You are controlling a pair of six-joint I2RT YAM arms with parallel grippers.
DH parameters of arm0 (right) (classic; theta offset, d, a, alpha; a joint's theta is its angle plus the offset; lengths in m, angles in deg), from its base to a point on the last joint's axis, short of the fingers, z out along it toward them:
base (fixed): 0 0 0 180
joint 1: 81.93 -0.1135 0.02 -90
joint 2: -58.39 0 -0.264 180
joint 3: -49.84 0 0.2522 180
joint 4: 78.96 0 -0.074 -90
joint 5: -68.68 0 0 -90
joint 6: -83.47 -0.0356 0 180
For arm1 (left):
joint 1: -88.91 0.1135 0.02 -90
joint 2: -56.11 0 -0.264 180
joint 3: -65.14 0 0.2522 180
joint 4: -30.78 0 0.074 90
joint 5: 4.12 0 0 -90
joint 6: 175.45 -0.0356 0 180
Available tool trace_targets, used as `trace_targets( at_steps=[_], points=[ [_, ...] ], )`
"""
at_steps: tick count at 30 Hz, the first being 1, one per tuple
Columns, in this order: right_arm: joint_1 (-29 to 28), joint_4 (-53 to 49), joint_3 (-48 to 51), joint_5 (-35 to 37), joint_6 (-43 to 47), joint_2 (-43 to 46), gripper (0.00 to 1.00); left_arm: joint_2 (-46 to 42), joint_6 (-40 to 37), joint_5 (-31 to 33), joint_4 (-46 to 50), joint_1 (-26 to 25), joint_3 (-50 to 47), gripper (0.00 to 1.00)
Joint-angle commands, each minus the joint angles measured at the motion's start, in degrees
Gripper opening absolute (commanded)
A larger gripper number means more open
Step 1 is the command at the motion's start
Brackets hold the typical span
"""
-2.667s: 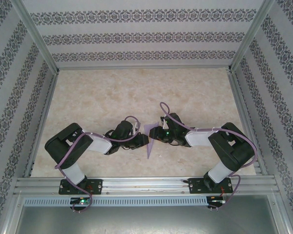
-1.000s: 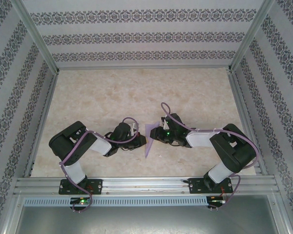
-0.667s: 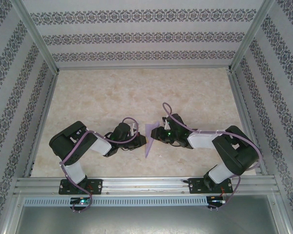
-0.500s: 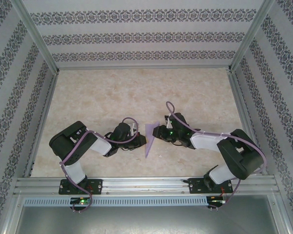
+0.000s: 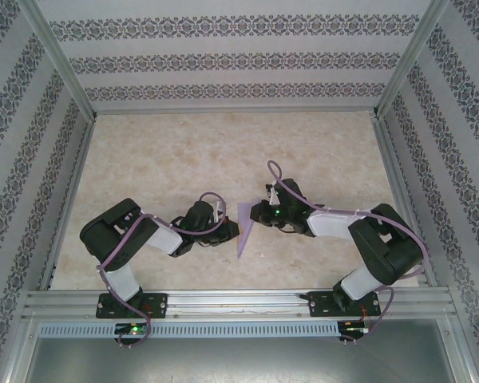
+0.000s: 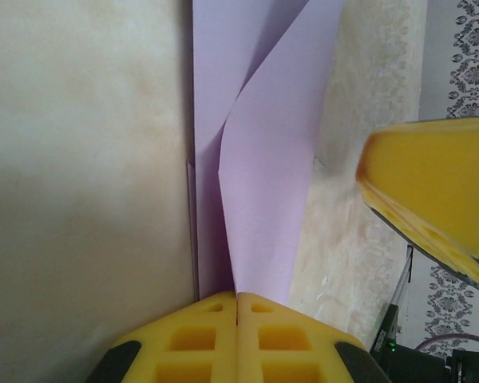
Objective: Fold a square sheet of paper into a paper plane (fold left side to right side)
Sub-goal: Fold the wing for the fifth time at the center of the table.
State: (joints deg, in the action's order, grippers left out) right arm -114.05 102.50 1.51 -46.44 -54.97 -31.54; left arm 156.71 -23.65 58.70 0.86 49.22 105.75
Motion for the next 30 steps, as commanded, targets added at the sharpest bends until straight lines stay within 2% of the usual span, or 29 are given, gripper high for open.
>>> trace_targets(
  at_steps=[1, 24, 28, 30],
  points=[
    [-0.5, 0.2, -1.9, -1.1, 1.6, -2.0, 0.09, 2.3, -0.5, 7.0, 10.1, -0.3, -1.1, 0.00],
    [-0.4, -0.9, -2.5, 0.1, 3.0, -7.3, 0.08, 1.6, 0.2, 8.6, 11.9, -0.3, -1.5, 0.00],
    [-0.4, -2.9, -2.3, 0.9, 2.9, -7.6, 0.08, 1.3, 0.2, 8.7, 12.0, -0.3, -1.7, 0.00],
    [-0.4, -4.1, -2.1, 1.4, 2.9, -7.8, 0.04, 0.9, 0.1, 8.7, 11.8, -0.4, -1.8, 0.00]
  ],
)
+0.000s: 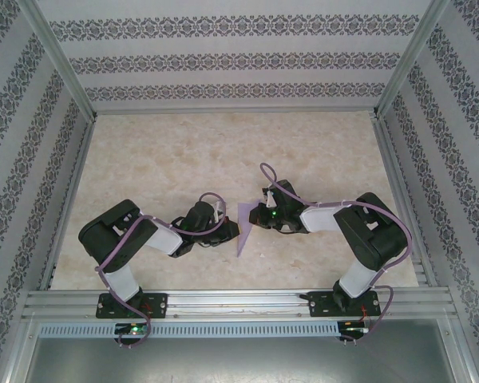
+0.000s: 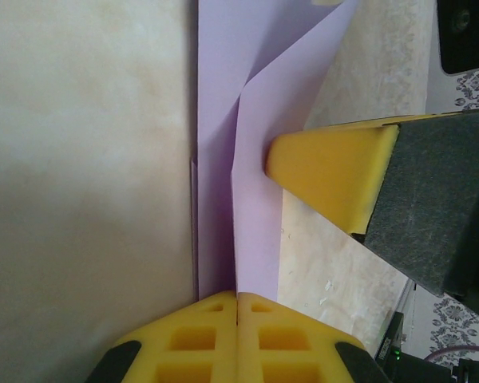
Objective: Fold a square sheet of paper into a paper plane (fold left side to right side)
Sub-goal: Fold the wing for the fifth time at the center of the table.
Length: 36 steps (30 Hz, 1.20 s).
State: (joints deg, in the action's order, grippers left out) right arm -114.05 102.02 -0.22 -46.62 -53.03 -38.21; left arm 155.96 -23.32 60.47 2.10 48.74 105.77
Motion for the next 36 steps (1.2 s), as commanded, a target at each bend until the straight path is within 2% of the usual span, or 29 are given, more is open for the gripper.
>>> trace_targets(
  at_steps=[1, 3, 7, 13, 16, 19, 27, 32, 36],
  points=[
    [-0.4, -4.3, -0.3, 1.8, 1.1, -1.3, 0.03, 1.3, -0.3, 6.9, 10.5, 0.1, -1.8, 0.00],
    [-0.4, -5.4, 0.1, 2.4, 1.2, -1.5, 0.00, 0.2, -0.6, 6.9, 10.7, 0.1, -2.0, 0.00],
    [-0.4, -7.8, 0.9, 4.0, 2.1, -1.8, 0.00, -4.3, -1.6, 7.8, 13.5, 0.0, -1.9, 0.09],
    [-0.4, -7.4, 2.4, 4.9, 2.4, -1.7, 0.00, -16.6, -5.8, 11.1, 27.5, 0.1, 0.6, 0.21],
    [-0.3, -6.9, 2.5, 4.8, 2.4, -1.6, 0.00, -22.2, -8.6, 11.8, 35.2, 0.1, 3.1, 0.18],
    [-0.4, -6.9, 2.6, 4.8, 2.5, -1.1, 0.00, -25.0, -10.0, 9.4, 38.8, 0.1, 5.5, 0.14],
    [-0.6, -7.2, 2.6, 4.9, 2.5, -1.4, 0.00, -19.0, -8.3, -3.0, 36.8, -1.0, 11.3, 0.07],
    [-0.9, -7.0, 2.5, 4.9, 2.5, -2.1, 0.00, -13.3, -8.2, -6.1, 35.3, -2.5, 14.1, 0.06],
    [-1.0, -7.1, 2.5, 4.8, 2.5, -2.1, 0.00, -10.5, -7.8, -6.2, 34.0, -2.7, 14.2, 0.06]
  ],
)
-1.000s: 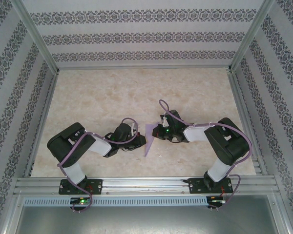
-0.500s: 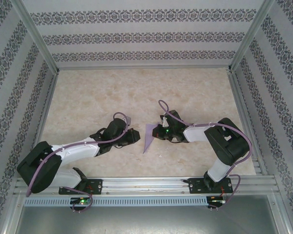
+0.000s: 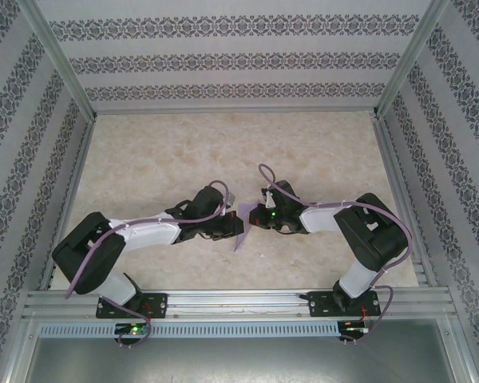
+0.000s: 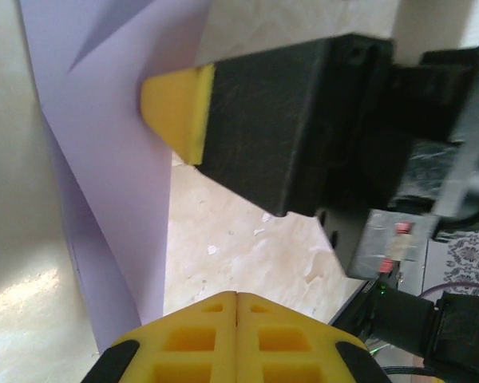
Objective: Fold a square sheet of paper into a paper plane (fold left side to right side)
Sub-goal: Fold the wing for the fifth time at the center of the table.
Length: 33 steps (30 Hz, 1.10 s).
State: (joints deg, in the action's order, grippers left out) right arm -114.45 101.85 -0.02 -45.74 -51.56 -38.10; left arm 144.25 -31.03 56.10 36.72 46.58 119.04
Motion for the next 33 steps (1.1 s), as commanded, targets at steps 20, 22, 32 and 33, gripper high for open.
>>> trace_targets(
  at_steps=[20, 22, 32, 33],
  points=[
    [-0.8, -8.1, 1.3, 3.4, 1.4, -2.7, 0.00, 7.8, 1.8, -2.1, -5.5, -1.0, -2.8, 0.06],
    [-0.9, -8.1, 1.1, 3.3, 1.5, -2.8, 0.00, 8.2, 1.8, -2.0, -5.5, -1.2, -2.8, 0.06],
    [-0.8, -8.1, -0.2, 2.2, 2.1, -0.5, 0.00, 9.8, -0.1, 1.9, -0.7, -2.3, -2.4, 0.05],
    [-0.7, -8.0, -0.7, 1.9, 2.3, 0.3, 0.00, 9.8, -0.6, 3.0, 0.6, -2.4, -2.4, 0.05]
  ],
)
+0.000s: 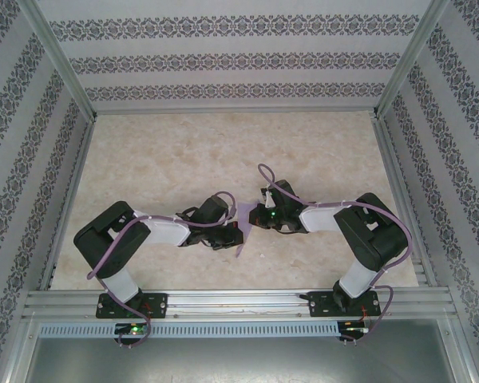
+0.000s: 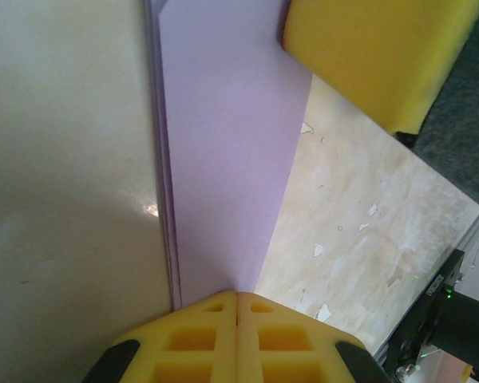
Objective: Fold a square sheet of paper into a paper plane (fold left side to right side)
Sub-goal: Fold the wing for the fifth time at the center of the table.
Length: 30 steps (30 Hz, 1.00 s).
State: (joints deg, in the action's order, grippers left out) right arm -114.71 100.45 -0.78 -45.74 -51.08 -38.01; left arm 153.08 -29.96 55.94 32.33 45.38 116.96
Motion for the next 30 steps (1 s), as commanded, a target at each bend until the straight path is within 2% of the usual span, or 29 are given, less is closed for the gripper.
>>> trace_targets(
  at_steps=[1, 10, 14, 23, 30],
  points=[
    [-0.3, -6.7, -0.3, 1.5, 2.1, 1.0, 0.00, 0.9, -2.0, 3.9, 6.0, -1.3, -0.4, 0.05],
    [1.1, -4.0, 0.8, -1.7, 4.3, 8.9, 0.00, -0.1, -2.8, 6.9, 7.3, -1.6, -3.3, 0.02],
    [-0.1, 1.6, 4.4, -3.2, 2.8, 9.9, 0.00, -0.8, -3.9, 7.6, 8.5, -1.6, -3.9, 0.01],
    [-3.8, 8.5, 4.3, -3.7, 0.7, 5.2, 0.00, -1.5, -4.8, 8.9, 9.6, -1.7, -4.9, 0.00],
    [-4.1, 9.2, 2.1, -2.8, 1.4, 0.8, 0.00, -1.2, -5.1, 9.2, 10.3, -1.7, -4.4, 0.00]
  ],
)
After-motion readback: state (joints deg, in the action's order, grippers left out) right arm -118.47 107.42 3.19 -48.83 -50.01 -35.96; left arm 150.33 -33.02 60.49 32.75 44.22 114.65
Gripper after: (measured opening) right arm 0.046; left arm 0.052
